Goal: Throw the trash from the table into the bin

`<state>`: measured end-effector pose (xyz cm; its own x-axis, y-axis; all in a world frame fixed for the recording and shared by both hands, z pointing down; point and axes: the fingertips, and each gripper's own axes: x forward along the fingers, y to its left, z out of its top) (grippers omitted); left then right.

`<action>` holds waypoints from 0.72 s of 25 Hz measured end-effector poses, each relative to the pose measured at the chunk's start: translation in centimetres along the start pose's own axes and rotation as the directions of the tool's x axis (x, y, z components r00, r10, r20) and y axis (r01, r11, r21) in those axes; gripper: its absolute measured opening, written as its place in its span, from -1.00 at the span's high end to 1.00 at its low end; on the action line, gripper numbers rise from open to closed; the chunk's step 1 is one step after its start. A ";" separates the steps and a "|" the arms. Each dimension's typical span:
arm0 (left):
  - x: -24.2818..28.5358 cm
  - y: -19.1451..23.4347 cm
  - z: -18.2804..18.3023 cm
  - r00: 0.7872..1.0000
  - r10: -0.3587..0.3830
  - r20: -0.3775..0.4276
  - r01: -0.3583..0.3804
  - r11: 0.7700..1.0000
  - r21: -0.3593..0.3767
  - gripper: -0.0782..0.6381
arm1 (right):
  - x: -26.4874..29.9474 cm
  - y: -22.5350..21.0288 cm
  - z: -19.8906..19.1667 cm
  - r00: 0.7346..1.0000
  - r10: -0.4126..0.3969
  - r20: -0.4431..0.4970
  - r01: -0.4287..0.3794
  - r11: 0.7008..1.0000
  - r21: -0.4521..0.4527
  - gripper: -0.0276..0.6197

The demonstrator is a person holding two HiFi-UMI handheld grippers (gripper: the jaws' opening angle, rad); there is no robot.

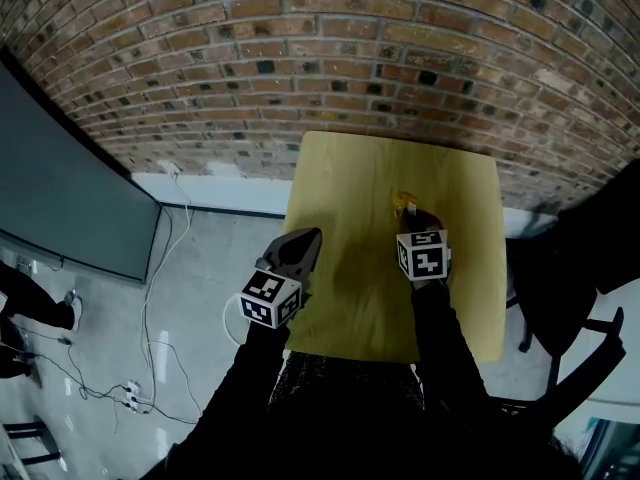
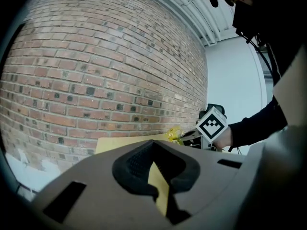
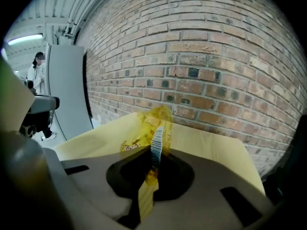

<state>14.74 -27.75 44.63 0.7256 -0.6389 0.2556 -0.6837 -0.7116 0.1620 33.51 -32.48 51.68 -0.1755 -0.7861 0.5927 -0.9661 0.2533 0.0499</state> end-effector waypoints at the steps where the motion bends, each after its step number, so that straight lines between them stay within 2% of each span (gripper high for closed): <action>1: -0.5 0.0 0.0 1.000 -0.006 0.003 0.006 1.000 0.000 0.77 | -0.5 0.5 0.0 1.000 -0.004 0.001 0.004 1.000 0.002 0.88; 11: -5.0 -1.0 -0.9 0.998 -0.062 0.021 0.062 0.998 0.003 0.77 | -5.6 5.6 -0.2 0.999 -0.031 0.044 0.030 0.999 0.019 0.88; 18: -7.4 -0.7 -1.3 0.999 -0.024 0.031 0.024 1.000 0.000 0.77 | -7.4 8.9 -1.0 0.999 0.017 0.043 -0.017 1.000 -0.010 0.88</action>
<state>9.72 -22.11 43.86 0.7438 -0.6306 0.2217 -0.6661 -0.7267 0.1680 26.38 -23.89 48.52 -0.2002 -0.8050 0.5585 -0.9610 0.2723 0.0480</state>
